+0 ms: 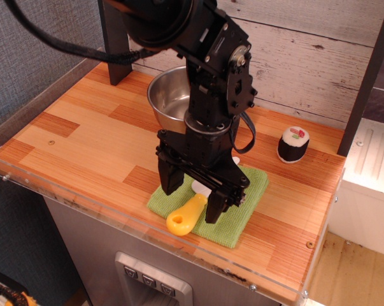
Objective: Place the knife on the far edge of the table
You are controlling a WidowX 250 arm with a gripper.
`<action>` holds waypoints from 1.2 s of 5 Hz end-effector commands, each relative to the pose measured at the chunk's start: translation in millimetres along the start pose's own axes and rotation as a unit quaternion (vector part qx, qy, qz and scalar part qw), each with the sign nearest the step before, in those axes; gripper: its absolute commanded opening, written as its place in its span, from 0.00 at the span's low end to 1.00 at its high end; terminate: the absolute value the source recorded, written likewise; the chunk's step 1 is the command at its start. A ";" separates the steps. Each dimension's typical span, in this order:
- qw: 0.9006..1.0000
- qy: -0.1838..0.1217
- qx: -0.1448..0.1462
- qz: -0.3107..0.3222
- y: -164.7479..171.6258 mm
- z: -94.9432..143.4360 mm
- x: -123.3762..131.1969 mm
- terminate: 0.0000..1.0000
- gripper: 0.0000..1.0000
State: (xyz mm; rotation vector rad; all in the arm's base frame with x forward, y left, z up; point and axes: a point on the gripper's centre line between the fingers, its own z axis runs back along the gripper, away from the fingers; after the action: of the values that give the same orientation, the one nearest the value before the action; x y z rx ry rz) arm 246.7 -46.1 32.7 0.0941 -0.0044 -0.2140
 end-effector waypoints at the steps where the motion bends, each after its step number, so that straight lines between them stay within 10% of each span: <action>1: 1.000 0.005 0.006 0.017 13.6 -6.5 -2.9 0.00 1.00; 2: 1.000 0.009 0.005 0.019 14.2 -10.3 -2.8 0.00 1.00; 3: 1.000 0.009 0.004 0.016 12.9 -13.4 -1.7 0.00 0.00; 6: 1.000 -0.014 0.000 0.008 7.5 1.0 2.1 0.00 0.00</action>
State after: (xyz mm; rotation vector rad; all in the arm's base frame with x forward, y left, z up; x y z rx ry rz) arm 245.4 -37.8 27.0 0.0890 0.0065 -0.1920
